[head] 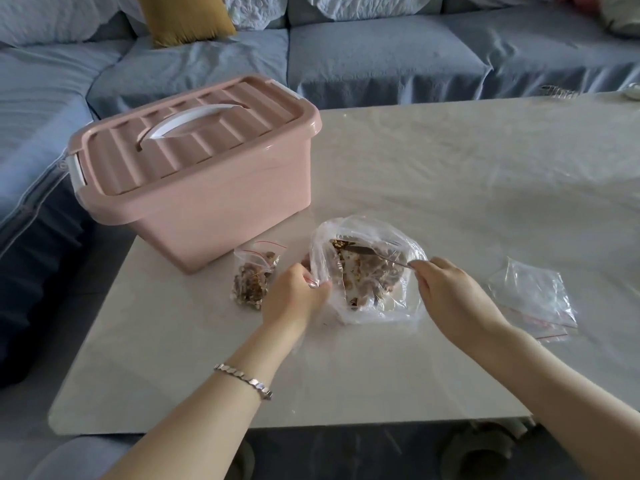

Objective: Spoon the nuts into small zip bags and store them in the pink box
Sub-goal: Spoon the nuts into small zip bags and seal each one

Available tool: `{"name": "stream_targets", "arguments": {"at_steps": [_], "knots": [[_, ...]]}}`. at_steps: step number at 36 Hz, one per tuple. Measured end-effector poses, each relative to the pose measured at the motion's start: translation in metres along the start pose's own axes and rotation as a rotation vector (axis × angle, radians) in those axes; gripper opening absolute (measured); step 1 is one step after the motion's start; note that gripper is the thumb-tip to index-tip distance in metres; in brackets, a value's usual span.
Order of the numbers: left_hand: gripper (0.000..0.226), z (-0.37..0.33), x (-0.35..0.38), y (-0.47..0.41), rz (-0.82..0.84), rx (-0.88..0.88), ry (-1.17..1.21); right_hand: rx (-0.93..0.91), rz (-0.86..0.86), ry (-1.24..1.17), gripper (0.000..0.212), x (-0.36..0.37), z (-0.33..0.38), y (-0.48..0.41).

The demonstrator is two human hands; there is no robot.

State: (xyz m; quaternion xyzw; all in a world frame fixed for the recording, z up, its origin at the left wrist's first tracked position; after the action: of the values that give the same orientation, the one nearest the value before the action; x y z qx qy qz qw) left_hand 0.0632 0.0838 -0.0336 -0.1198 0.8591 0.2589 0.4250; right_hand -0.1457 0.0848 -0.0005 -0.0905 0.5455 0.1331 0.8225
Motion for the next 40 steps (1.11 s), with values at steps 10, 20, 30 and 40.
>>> {"name": "stream_targets", "arguments": {"at_steps": [10, 20, 30, 40], "knots": [[0.02, 0.013, 0.0, 0.006, -0.017, 0.018, 0.201, -0.085, 0.058, 0.054, 0.03, 0.013, 0.008, -0.028], [0.032, 0.018, 0.005, 0.008, -0.012, 0.123, 0.368, -0.094, -0.008, -0.075, 0.032, 0.002, -0.017, 0.007], [0.032, 0.017, 0.006, 0.01, 0.003, 0.108, 0.439, -0.043, -0.075, -0.152, 0.027, 0.009, -0.004, 0.005], [0.028, 0.004, 0.009, 0.017, 0.029, 0.129, 0.524, 0.056, 0.092, -0.24, 0.026, 0.016, -0.002, 0.015]]}}
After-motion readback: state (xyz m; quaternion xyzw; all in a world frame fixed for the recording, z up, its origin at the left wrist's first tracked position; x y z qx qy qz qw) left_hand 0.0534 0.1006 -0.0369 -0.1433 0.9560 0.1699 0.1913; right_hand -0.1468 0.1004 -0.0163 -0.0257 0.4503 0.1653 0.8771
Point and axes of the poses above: each hand's wrist, its own y-axis away from the middle knuckle, its own x-axis out of the palm, z = x × y, the point moved 2 cm from there along -y, towards the middle knuckle, and after that the axes turned 8 degrees about -x, right-handed, at the moved point
